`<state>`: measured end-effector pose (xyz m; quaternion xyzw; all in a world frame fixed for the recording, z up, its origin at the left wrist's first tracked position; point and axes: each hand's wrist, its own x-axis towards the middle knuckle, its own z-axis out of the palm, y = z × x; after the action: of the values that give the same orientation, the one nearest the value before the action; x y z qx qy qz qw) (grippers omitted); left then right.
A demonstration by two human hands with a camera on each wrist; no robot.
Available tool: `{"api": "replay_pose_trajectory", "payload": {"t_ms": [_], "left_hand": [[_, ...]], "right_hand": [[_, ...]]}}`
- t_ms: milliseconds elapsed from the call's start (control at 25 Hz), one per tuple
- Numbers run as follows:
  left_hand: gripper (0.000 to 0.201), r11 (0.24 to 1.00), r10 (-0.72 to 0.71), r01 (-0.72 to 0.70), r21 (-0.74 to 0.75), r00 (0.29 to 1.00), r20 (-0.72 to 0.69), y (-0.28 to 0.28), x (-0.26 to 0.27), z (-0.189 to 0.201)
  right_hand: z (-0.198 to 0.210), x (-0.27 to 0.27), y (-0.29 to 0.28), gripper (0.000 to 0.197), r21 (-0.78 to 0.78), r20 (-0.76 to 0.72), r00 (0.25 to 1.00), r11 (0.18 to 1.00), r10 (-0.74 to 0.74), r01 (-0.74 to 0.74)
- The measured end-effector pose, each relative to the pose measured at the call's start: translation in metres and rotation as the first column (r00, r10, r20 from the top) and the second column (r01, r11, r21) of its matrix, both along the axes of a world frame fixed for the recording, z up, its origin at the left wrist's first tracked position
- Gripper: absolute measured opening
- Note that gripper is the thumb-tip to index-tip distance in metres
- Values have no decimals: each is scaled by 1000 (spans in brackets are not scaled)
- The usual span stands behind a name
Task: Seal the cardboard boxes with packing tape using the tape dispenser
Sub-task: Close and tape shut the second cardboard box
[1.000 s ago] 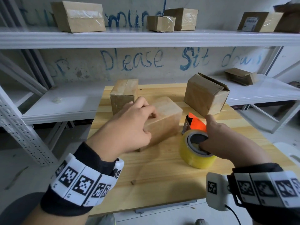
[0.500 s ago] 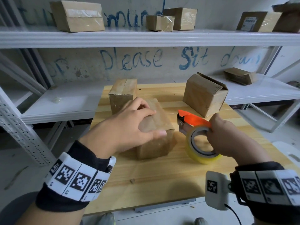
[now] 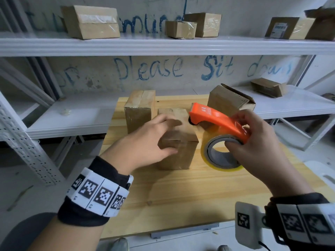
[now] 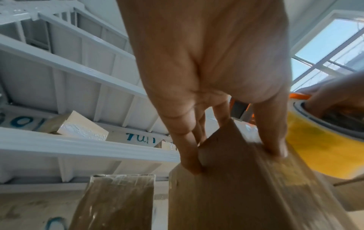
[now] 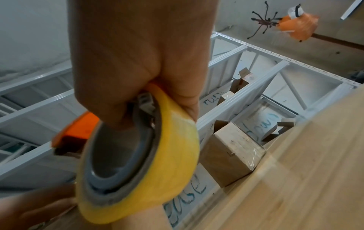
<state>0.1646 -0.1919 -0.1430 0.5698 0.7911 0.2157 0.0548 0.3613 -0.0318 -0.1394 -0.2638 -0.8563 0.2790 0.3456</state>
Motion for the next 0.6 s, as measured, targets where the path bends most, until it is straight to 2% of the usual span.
{"api": "replay_pose_trajectory", "payload": {"t_ms": [80, 160, 240, 320, 440, 600], "left_hand": [[87, 997, -37, 29, 68, 993, 115, -1, -2, 1], [94, 961, -110, 52, 272, 973, 203, -3, -4, 4], [80, 872, -205, 112, 477, 968, 147, -7, -2, 8], [61, 802, -249, 156, 577, 965, 85, -11, 2, 11], [41, 743, -254, 162, 649, 966, 50, -11, 6, 10], [19, 704, -270, 204, 681, 963, -9, -9, 8, 7]], "right_hand": [[-1, 4, -3, 41, 27, -14, 997, 997, 78, -78], [-3, 7, -5, 45, 60, -18, 992, 991, 124, -122], [-3, 10, -7, 47, 83, -15, 988, 985, 155, -153], [-3, 13, -10, 46, 44, -31, 981, 981, 192, -190], [-4, 15, -10, 44, -37, -93, 970, 973, 223, -228], [-5, 16, -10, 36, -75, -116, 959, 960, 259, -269]]}}
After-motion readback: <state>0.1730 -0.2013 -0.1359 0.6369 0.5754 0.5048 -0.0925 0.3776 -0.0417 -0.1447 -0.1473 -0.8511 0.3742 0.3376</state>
